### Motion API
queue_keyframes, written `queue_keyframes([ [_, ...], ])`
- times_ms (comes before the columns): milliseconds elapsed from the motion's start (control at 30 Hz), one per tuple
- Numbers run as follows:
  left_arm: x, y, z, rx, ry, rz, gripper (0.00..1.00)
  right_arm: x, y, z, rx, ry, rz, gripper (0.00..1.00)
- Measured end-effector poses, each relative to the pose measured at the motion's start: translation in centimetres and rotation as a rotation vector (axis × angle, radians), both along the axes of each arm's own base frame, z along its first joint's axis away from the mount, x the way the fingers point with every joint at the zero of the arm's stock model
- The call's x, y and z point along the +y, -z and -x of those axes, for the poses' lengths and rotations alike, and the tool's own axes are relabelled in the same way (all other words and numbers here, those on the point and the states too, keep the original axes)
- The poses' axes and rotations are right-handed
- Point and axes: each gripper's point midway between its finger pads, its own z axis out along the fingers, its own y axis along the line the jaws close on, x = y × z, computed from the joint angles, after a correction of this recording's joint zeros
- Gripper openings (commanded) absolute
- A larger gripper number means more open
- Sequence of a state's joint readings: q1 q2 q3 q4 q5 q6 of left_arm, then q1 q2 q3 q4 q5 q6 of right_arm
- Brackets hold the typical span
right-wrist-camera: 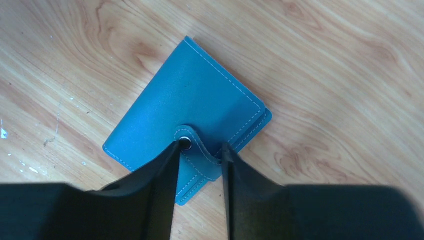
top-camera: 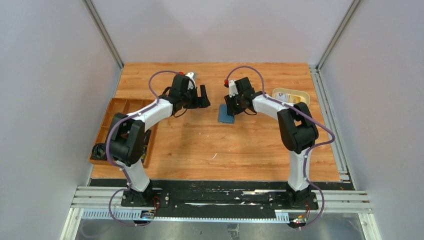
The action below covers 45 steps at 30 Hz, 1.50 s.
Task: Take the credit cards out of the card holder
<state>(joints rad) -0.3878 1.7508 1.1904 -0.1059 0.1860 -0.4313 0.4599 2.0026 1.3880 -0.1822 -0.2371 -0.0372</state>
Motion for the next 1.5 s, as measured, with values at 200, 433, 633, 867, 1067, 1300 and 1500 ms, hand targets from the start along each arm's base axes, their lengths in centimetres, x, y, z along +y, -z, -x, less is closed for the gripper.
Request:
queue_keyframes([
  [200,-0.5,1.6,0.4,0.038,0.017,0.015,0.86,1.0,-0.3,-0.1,0.002,-0.022,-0.059,0.00],
  [433,-1.5,4.9,1.1,0.118,0.040,0.061,0.85,1.3,-0.3,0.2,0.010,-0.053,-0.113,0.00],
  [633,-2.4,6.8,1.5,0.163,0.061,0.094,0.84,2.4,-0.5,2.4,0.076,-0.147,-0.216,0.00],
  [867,-4.3,6.9,2.4,0.159,0.117,0.111,0.83,4.2,-1.8,5.1,0.162,-0.265,-0.336,0.00],
  [1067,-4.7,7.2,2.6,0.143,0.128,0.125,0.81,4.9,-4.4,6.2,0.176,-0.314,-0.420,0.00],
  [1300,-4.8,7.3,2.4,0.119,0.128,0.133,0.81,5.4,-13.3,6.3,0.058,-0.387,-0.606,0.00],
  [1500,-4.8,7.2,2.4,0.117,0.128,0.137,0.80,5.1,-16.3,6.1,0.003,-0.417,-0.681,0.00],
])
